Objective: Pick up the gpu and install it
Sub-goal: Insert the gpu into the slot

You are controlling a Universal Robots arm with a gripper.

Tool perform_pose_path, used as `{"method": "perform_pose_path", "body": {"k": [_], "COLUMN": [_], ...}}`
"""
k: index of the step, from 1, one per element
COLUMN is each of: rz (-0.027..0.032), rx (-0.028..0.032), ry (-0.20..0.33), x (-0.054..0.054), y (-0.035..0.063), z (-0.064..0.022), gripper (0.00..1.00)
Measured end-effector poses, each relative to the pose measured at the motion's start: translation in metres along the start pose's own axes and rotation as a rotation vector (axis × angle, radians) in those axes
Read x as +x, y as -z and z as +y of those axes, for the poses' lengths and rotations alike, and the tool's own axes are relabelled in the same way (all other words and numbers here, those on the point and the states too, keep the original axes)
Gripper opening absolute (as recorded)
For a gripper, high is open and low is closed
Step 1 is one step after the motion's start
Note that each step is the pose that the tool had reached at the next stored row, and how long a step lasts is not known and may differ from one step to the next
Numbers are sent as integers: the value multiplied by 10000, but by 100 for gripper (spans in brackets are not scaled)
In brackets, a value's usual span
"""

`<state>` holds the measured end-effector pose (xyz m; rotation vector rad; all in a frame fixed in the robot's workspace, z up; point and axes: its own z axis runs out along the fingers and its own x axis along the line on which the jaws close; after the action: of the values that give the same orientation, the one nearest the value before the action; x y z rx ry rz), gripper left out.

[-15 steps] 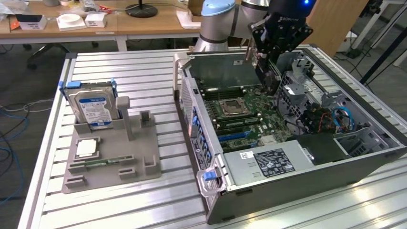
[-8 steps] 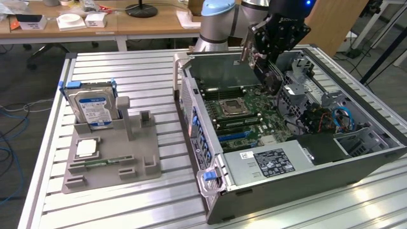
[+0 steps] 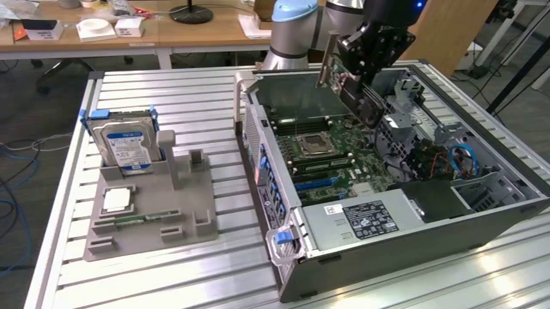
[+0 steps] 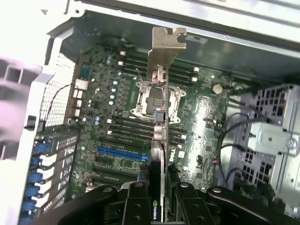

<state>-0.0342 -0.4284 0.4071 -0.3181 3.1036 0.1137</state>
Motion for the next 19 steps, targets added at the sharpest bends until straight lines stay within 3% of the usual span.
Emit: {"method": "perform_pose_path", "body": {"k": [19], "rz": [245], "rx": [-92], "ry": [3456], "x": [2], "y": [-55], "z": [-4], "gripper": [26]}}
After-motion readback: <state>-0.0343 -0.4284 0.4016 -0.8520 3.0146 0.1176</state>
